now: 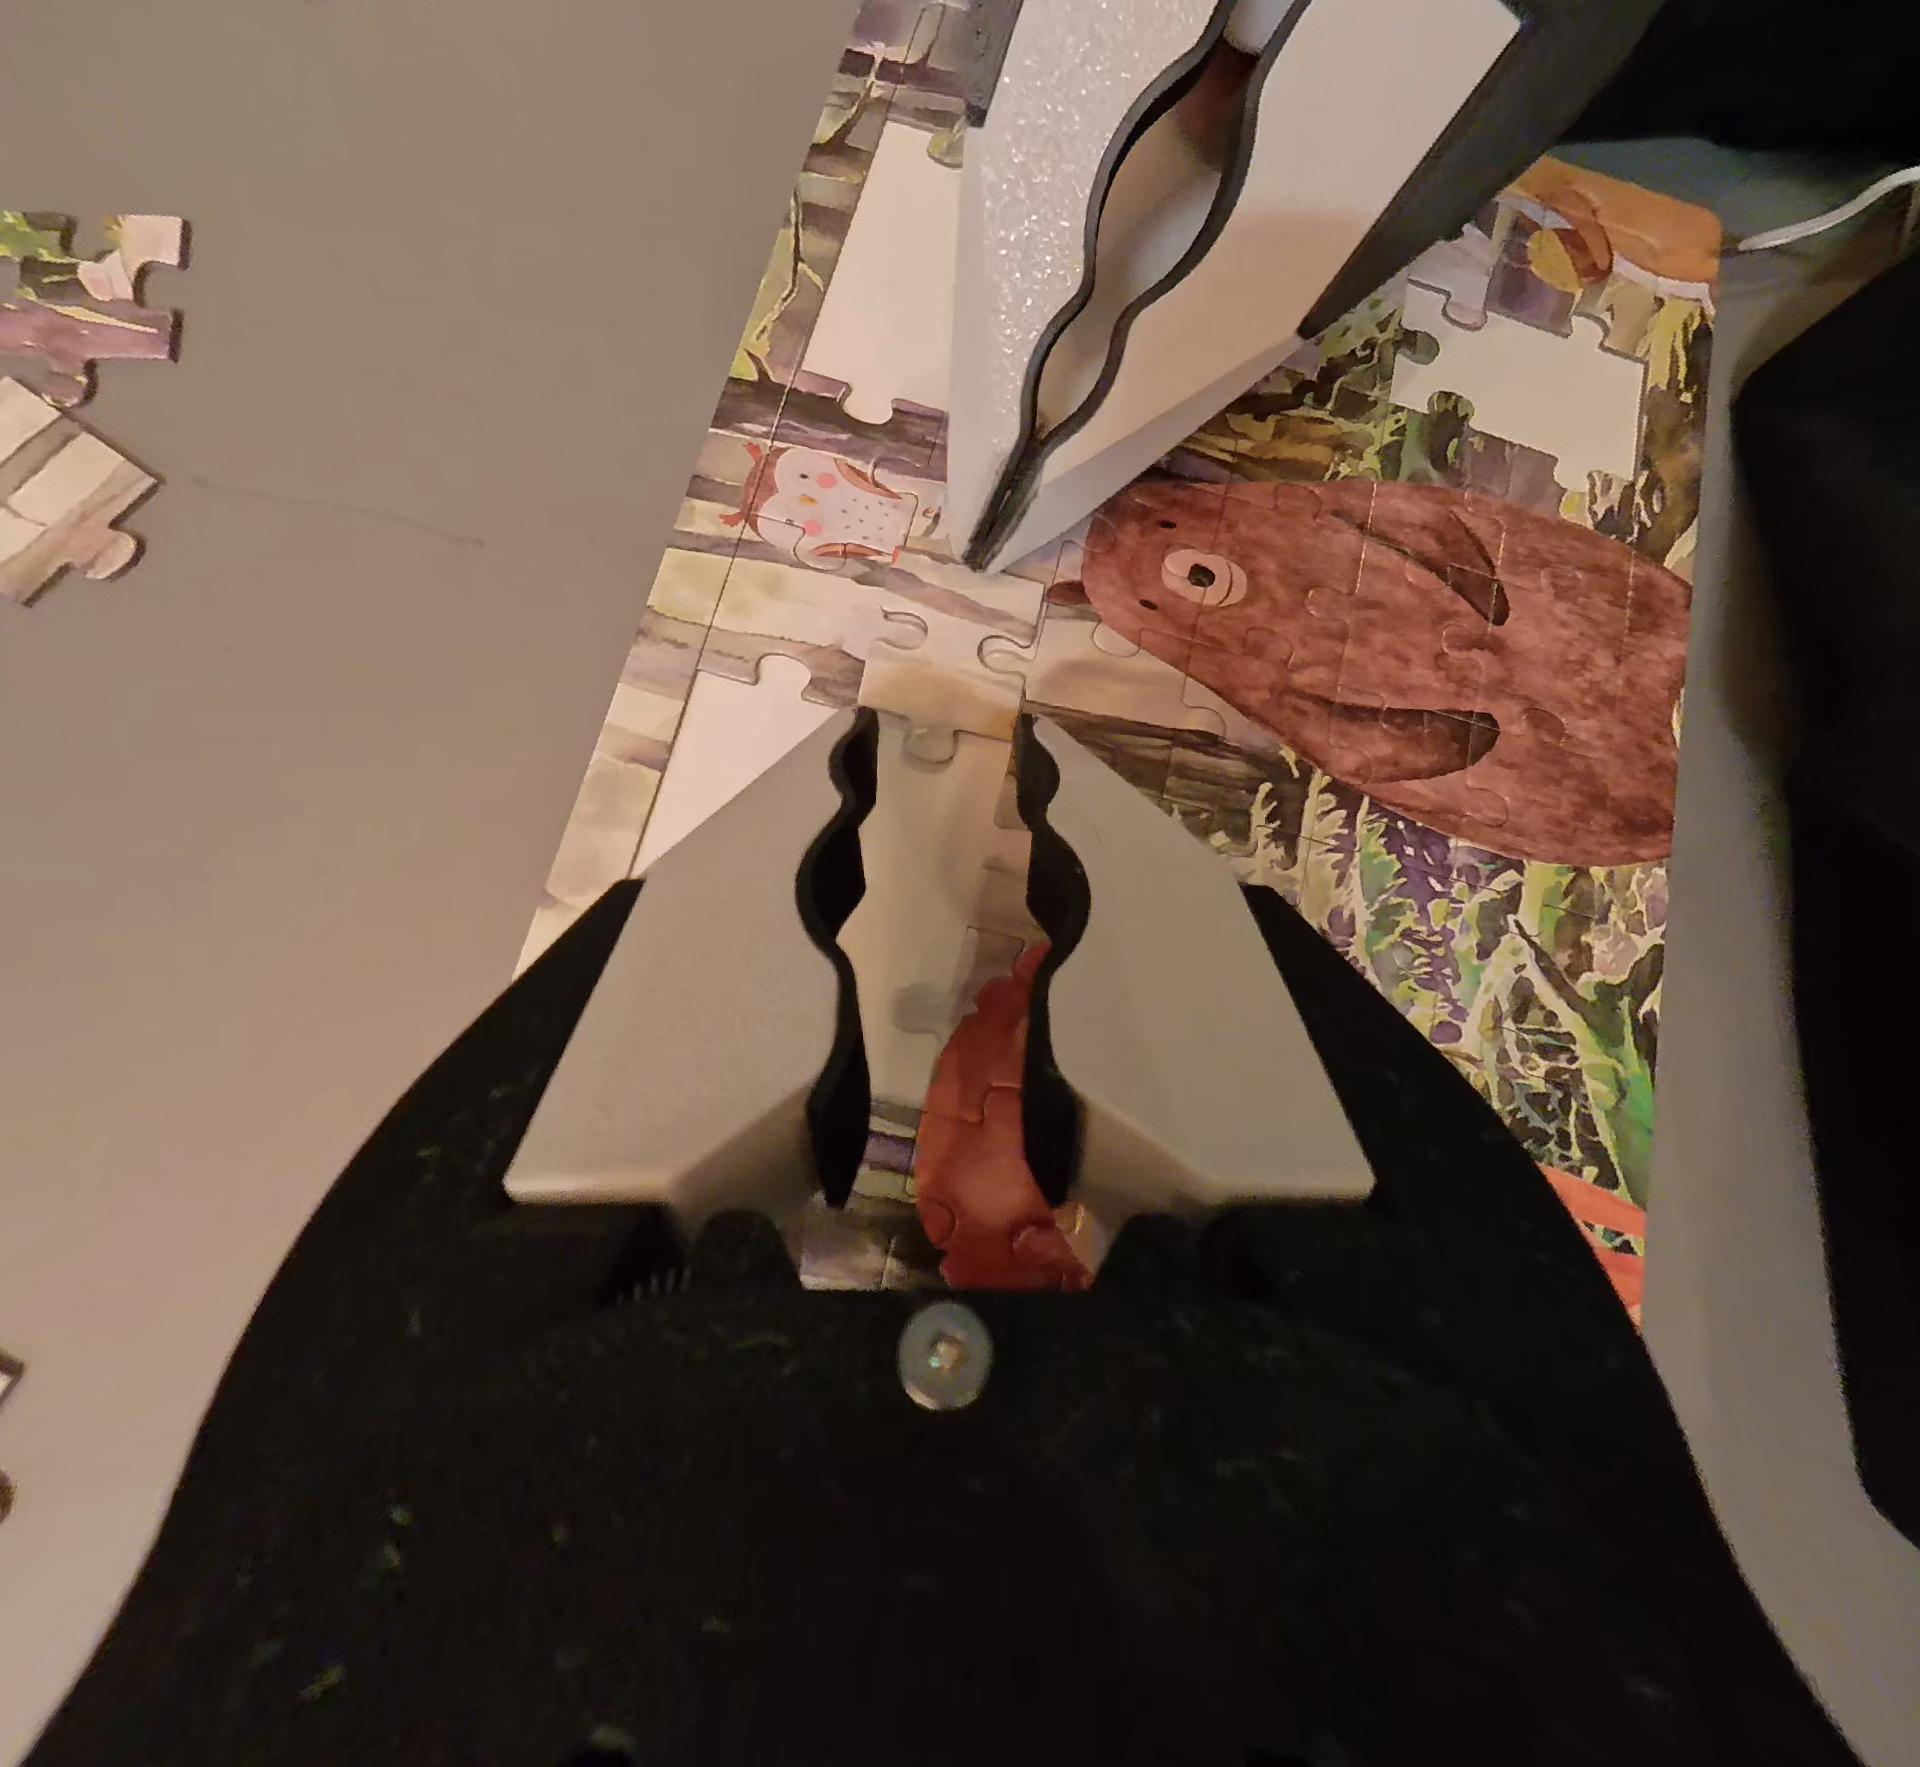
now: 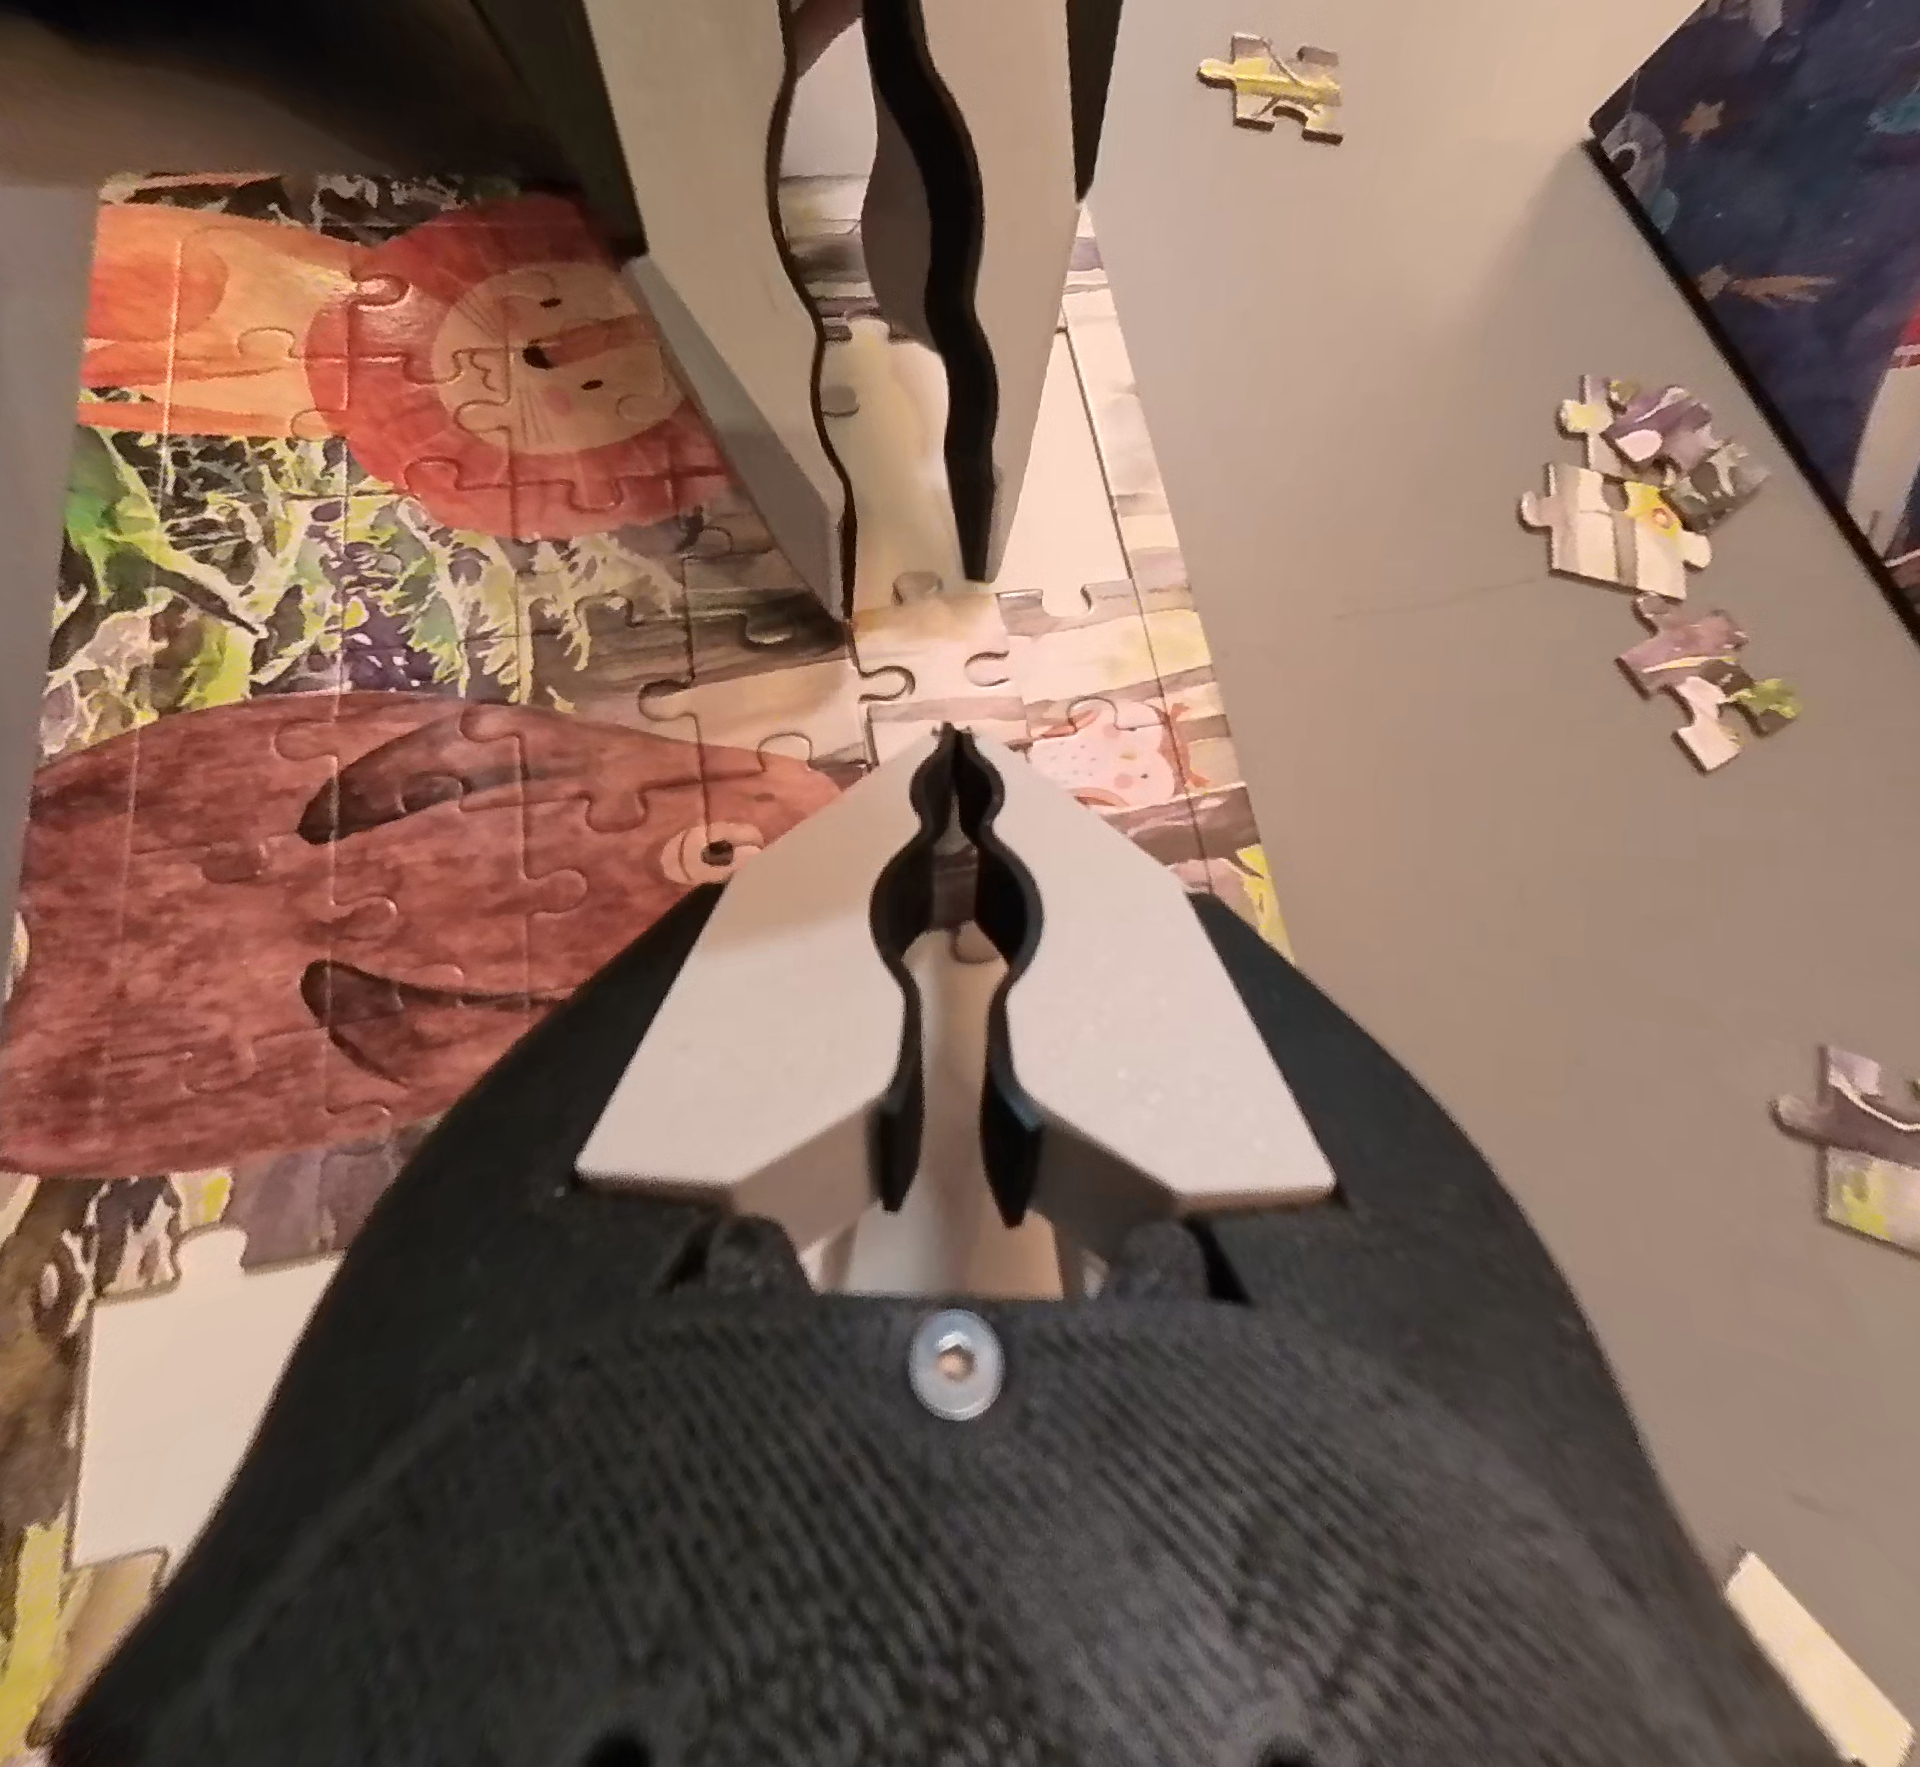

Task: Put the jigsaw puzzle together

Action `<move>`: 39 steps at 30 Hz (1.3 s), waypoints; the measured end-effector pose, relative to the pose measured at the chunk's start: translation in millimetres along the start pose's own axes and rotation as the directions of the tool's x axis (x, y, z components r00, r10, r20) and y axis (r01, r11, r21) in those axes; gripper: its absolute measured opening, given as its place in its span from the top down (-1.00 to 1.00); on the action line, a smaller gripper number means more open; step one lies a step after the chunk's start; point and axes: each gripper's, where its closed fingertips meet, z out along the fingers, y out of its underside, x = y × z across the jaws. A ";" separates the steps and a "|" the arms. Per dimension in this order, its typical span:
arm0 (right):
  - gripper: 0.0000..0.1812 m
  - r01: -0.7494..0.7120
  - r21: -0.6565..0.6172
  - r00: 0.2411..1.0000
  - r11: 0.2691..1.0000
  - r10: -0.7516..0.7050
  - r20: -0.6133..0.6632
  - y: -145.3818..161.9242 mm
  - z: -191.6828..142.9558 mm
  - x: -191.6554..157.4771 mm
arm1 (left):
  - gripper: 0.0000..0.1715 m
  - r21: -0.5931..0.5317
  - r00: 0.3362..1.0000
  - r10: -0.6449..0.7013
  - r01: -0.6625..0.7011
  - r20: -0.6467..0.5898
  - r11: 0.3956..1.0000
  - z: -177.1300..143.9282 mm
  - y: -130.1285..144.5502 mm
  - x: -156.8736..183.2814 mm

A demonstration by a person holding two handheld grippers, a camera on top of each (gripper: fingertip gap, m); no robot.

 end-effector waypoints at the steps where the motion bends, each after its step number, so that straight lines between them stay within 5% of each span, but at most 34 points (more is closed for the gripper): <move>1: 1.00 0.000 0.000 1.000 1.000 0.000 0.003 -0.1 0.1 -0.5 | 0.70 -0.007 1.000 -0.005 0.005 -0.005 1.000 0.6 1.5 0.1; 13: 1.00 -0.142 -0.001 0.989 0.990 0.141 0.050 4.8 -4.1 5.6 | 0.71 -0.020 1.000 -0.004 0.004 0.000 1.000 0.3 3.7 -0.6; 39: 1.00 -0.043 0.023 0.999 0.999 0.042 0.008 -4.6 -1.2 0.7 | 0.72 0.029 1.000 0.004 -0.005 0.015 1.000 -3.4 -5.9 -0.4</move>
